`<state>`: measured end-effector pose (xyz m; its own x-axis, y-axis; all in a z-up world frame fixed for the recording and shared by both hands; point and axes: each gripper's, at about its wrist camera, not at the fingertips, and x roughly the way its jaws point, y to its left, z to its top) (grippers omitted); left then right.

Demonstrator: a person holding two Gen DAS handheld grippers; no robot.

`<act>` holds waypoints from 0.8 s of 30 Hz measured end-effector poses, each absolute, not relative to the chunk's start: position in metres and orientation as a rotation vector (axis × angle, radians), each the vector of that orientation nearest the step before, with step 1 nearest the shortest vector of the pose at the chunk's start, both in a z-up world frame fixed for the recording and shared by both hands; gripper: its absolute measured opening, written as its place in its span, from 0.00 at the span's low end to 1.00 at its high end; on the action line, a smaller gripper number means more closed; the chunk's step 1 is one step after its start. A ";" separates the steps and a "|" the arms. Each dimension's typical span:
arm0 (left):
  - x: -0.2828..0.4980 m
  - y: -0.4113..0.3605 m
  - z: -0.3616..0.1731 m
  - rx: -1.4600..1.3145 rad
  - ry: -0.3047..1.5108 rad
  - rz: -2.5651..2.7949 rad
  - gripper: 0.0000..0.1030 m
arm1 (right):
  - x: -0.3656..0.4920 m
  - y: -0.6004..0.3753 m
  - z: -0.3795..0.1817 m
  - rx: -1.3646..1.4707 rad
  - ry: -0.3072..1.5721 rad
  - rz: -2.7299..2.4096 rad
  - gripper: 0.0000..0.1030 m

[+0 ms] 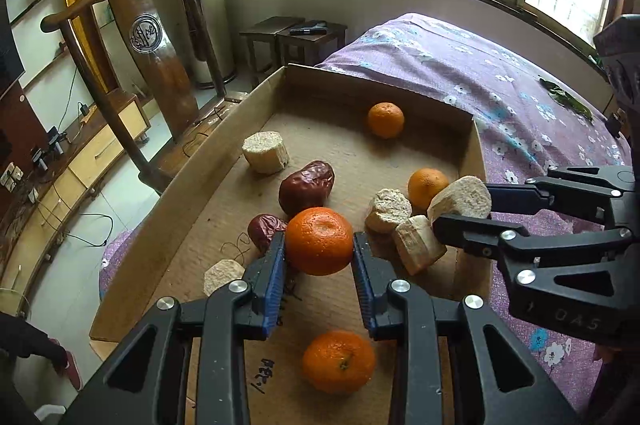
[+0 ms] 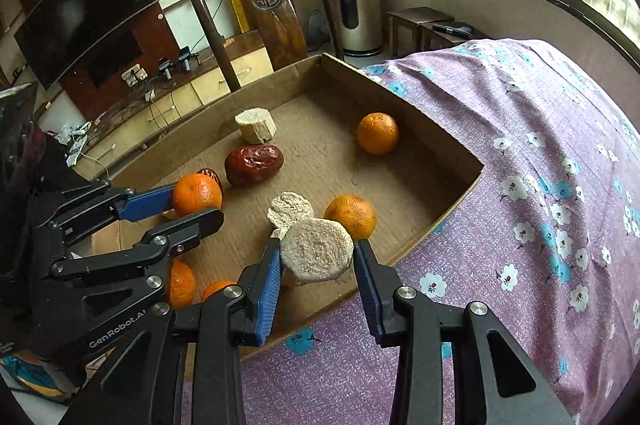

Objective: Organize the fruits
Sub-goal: 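Lift and carry the orange and yam slice over the cardboard box, then open both tools to release the orange and yam slice into the box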

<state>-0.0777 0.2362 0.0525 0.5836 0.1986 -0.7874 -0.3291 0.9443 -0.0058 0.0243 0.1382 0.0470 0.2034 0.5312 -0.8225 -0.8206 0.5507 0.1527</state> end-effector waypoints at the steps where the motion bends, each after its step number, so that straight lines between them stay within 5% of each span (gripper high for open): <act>1: -0.077 0.235 0.053 -0.150 0.894 0.312 0.30 | 0.025 0.140 0.045 -0.357 0.980 0.971 0.39; 7: -0.076 0.234 0.052 -0.139 0.900 0.316 0.32 | 0.028 0.139 0.045 -0.339 0.982 0.961 0.39; 11: -0.078 0.234 0.053 -0.148 0.897 0.325 0.51 | 0.025 0.131 0.051 -0.310 0.968 0.961 0.48; 24: -0.088 0.228 0.054 -0.142 0.868 0.365 0.76 | 0.010 0.110 0.057 -0.295 0.955 0.940 0.54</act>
